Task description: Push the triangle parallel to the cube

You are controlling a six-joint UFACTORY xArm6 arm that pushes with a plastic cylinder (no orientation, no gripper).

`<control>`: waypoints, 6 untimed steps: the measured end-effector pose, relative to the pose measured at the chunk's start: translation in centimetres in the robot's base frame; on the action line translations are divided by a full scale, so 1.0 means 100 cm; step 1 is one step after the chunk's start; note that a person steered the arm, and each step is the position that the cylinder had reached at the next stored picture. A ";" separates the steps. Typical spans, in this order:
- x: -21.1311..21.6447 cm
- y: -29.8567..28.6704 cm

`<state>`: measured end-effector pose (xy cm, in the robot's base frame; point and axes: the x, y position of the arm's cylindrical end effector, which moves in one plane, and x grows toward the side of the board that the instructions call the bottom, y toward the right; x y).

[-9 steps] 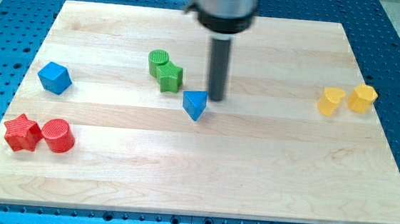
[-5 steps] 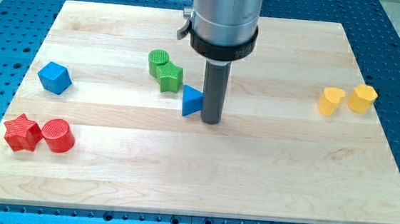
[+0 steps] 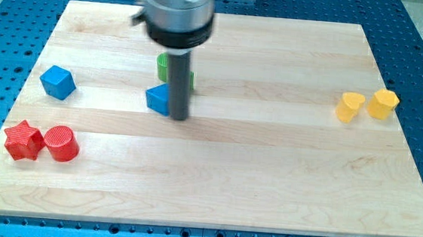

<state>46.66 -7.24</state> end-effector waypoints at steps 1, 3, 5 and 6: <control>0.004 -0.064; -0.024 0.041; -0.021 -0.105; -0.031 -0.170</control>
<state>43.52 -24.25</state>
